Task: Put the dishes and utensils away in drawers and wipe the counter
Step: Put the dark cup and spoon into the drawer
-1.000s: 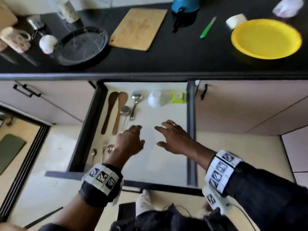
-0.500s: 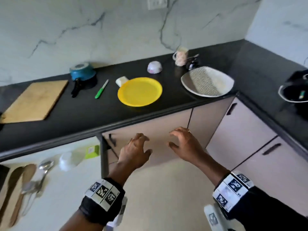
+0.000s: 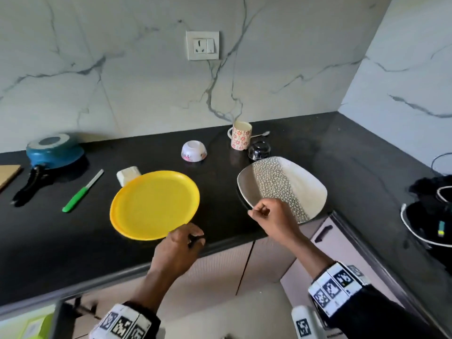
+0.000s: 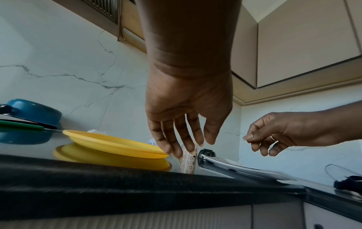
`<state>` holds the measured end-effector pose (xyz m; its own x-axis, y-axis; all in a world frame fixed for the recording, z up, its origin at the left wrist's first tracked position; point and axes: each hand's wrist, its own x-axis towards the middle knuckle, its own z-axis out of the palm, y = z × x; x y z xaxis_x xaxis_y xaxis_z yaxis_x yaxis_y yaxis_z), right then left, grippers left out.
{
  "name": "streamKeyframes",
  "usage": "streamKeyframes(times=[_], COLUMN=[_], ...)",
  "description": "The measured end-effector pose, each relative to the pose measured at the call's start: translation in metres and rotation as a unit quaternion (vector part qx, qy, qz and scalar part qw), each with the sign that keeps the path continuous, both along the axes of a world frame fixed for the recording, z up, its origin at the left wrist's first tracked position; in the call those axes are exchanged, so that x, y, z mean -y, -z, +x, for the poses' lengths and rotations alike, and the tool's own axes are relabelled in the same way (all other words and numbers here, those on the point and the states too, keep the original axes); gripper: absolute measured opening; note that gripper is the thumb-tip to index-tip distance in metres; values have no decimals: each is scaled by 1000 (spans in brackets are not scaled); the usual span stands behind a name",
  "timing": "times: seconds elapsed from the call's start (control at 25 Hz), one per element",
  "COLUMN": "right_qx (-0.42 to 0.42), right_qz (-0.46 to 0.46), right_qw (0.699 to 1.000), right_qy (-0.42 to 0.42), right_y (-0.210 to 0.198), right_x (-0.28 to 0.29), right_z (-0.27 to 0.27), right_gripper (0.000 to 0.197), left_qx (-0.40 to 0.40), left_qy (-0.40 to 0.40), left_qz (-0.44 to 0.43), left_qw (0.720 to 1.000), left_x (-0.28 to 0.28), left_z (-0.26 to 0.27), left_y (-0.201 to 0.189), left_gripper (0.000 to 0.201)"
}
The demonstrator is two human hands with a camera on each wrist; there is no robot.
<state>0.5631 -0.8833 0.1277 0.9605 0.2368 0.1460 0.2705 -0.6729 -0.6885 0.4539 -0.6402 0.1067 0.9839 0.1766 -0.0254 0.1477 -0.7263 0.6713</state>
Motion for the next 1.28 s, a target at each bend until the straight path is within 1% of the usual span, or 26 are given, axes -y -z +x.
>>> streamKeyframes(times=[0.08,0.2,0.28,0.4,0.44,0.48,0.56,0.64,0.68,0.72,0.84,0.92,1.0,1.12,1.16,1.2,1.24,1.28], right_qx=[-10,-35,-37,-43,-40,-36,-58,-98,-115,-128,-132,-111,-75,-43,-38,-36,-44,-70], right_qz=[-6,-5,-10,-30,-50,-75,-149,-207,-214,-202,-174,-167,-122,-33,-20,-9,11,47], right_qw=[1000,999,999,997,997,995,986,973,970,971,976,980,990,996,994,991,986,979], right_qy=[-2,10,33,49,52,53,42,21,13,8,-8,-7,-15,-75,-105,-132,-159,-183], right_y=[-1,-14,-18,-20,-20,-17,-11,1,5,8,8,-2,-18,-51,-63,-73,-80,-86], right_x=[0,1,4,8,7,6,2,-3,-4,-5,-1,6,10,6,3,-1,-4,-6], right_z=[43,107,145,213,238,264,309,339,347,352,360,362,357,340,332,324,320,321], right_gripper=[20,18,16,15,20,32,63,93,101,103,96,93,91,81,79,78,73,63], left_qx=[-10,-9,-7,-4,-6,-9,-28,-55,-66,-75,-72,-57,-15,55,79,100,116,123], left_qy=[7,13,31,59,56,52,54,59,65,69,76,88,87,50,29,2,-27,-51], left_qz=[4,7,-4,-8,-2,4,17,30,38,44,46,56,41,-17,-28,-37,-43,-43], left_qw=[1000,1000,999,998,998,999,998,996,995,994,993,993,995,997,996,994,992,990], left_x=[5,8,9,10,11,11,12,14,16,18,29,44,60,83,90,94,96,96], left_z=[43,106,136,175,186,197,219,239,248,260,291,312,328,347,350,351,350,349], left_y=[-8,-25,-31,-34,-35,-36,-37,-37,-37,-36,-36,-35,-37,-39,-40,-42,-45,-50], left_gripper=[14,15,26,53,58,61,64,66,67,68,69,71,83,117,122,120,115,108])
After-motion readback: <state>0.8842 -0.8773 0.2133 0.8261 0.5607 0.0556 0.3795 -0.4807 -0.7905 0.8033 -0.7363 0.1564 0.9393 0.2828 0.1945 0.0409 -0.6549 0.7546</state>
